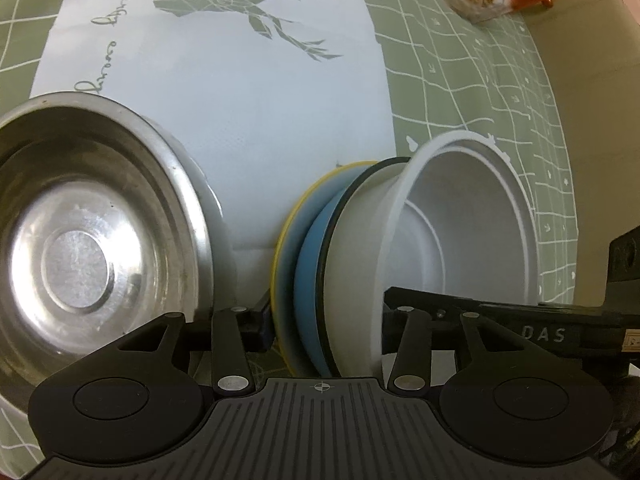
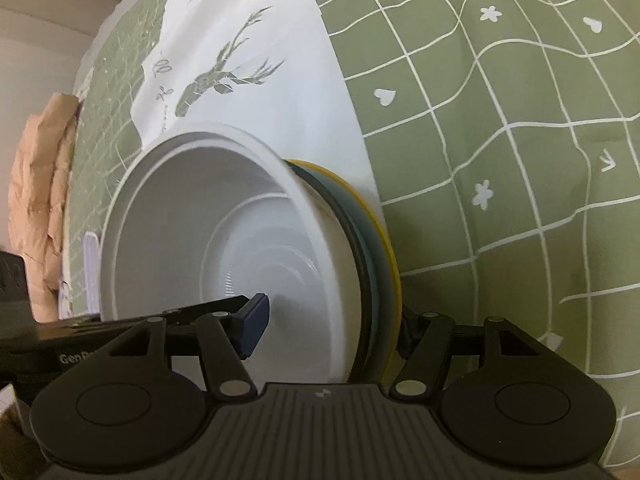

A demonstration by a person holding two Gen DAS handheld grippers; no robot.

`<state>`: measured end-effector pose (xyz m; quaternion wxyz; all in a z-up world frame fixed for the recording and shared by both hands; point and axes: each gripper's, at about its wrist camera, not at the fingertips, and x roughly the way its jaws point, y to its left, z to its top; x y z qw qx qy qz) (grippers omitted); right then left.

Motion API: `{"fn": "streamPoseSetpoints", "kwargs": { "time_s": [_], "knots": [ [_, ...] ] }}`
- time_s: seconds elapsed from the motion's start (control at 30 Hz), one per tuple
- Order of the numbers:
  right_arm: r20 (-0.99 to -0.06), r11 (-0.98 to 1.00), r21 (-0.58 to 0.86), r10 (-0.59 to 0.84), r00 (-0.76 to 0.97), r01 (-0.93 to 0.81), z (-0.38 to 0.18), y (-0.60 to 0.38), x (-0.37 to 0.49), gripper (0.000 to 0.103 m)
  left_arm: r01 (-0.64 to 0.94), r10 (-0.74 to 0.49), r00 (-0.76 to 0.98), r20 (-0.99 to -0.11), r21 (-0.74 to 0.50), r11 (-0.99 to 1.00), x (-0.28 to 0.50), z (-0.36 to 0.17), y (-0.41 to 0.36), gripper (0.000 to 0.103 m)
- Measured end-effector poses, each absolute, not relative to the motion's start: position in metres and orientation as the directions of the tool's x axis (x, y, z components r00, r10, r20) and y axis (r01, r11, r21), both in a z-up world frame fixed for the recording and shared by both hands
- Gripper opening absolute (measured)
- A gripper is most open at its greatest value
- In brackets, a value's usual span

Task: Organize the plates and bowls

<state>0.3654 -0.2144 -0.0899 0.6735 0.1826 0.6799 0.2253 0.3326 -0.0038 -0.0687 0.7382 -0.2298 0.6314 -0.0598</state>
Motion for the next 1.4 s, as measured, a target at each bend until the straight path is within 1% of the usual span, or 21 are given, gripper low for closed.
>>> {"fn": "streamPoseSetpoints", "kwargs": {
  "time_s": [0.07,0.17,0.67,0.93,1.1,1.3,1.4],
  "knots": [
    [-0.850,0.849,0.526,0.526,-0.020,-0.057,-0.092,-0.215,0.366,0.062,-0.194,-0.380,0.197,-0.904,-0.416,0.889,0.334,-0.066,-0.006,0.048],
    [-0.867,0.864,0.496,0.498,0.005,-0.090,-0.091,-0.212,0.369,0.065,-0.175,-0.361,0.189,-0.913,-0.393,0.903,0.338,-0.065,-0.012,0.049],
    [-0.842,0.838,0.539,0.539,-0.027,-0.090,-0.097,-0.216,0.375,0.065,-0.179,-0.362,0.159,-0.918,-0.387,0.904,0.344,-0.067,-0.011,0.050],
    [-0.851,0.849,0.525,0.525,-0.018,-0.060,-0.092,-0.219,0.369,0.060,-0.154,-0.357,0.153,-0.921,-0.379,0.912,0.346,-0.067,-0.014,0.052],
    [-0.858,0.855,0.513,0.514,-0.017,-0.072,-0.088,-0.219,0.368,0.058,-0.141,-0.352,0.147,-0.924,-0.372,0.918,0.345,-0.068,-0.015,0.053],
    [-0.869,0.864,0.492,0.494,-0.011,-0.109,-0.089,-0.214,0.367,0.060,-0.148,-0.361,0.147,-0.921,-0.381,0.912,0.346,-0.069,-0.013,0.052],
    [-0.855,0.851,0.518,0.519,-0.015,-0.091,-0.093,-0.216,0.370,0.061,-0.154,-0.365,0.148,-0.919,-0.386,0.910,0.347,-0.069,-0.012,0.052]
  ]
}}
